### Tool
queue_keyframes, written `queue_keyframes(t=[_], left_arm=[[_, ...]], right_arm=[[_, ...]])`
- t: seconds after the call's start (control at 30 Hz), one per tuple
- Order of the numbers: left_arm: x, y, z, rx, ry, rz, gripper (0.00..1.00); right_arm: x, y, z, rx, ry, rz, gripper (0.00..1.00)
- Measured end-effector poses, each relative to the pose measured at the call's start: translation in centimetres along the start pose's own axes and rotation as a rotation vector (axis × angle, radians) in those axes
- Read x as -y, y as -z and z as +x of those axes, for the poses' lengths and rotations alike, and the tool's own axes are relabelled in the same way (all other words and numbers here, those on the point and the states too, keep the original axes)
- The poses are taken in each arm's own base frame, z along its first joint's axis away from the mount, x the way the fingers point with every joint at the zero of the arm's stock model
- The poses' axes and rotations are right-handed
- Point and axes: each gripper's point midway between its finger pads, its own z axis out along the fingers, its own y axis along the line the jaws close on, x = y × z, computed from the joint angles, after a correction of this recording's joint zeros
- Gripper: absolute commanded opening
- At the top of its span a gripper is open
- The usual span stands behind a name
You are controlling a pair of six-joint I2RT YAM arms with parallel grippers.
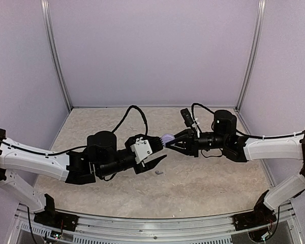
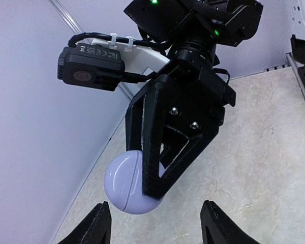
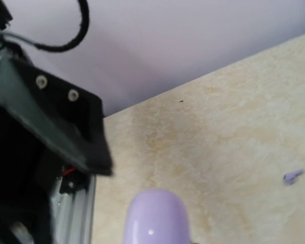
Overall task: Insert the wireless bluetooth earbuds into the charging case
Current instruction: Pass from the right arm to the left
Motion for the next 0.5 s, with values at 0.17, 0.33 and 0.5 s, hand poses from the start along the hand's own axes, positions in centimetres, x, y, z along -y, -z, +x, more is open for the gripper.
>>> queue_keyframes(t=[0.17,0.33,0.5], left_arm=[[0.0,2.5,-2.3,0.091,0.136,0.117,0.58],[-1.5,3.8,-2.9,0.138,0.296,0.207,0.53],[-0.3,4.1,-3.1,0.134,0.367,0.307,0.46]], right_arm=[[-1.4,1.0,-0.9,-0.013,0.154,0.002,0.14],[-2.9,1.4,-0.4,-0.049,0.285,-0.014,0.15],[-4.3,1.3,0.3,-0.082,0.366,-0.038,0.15]])
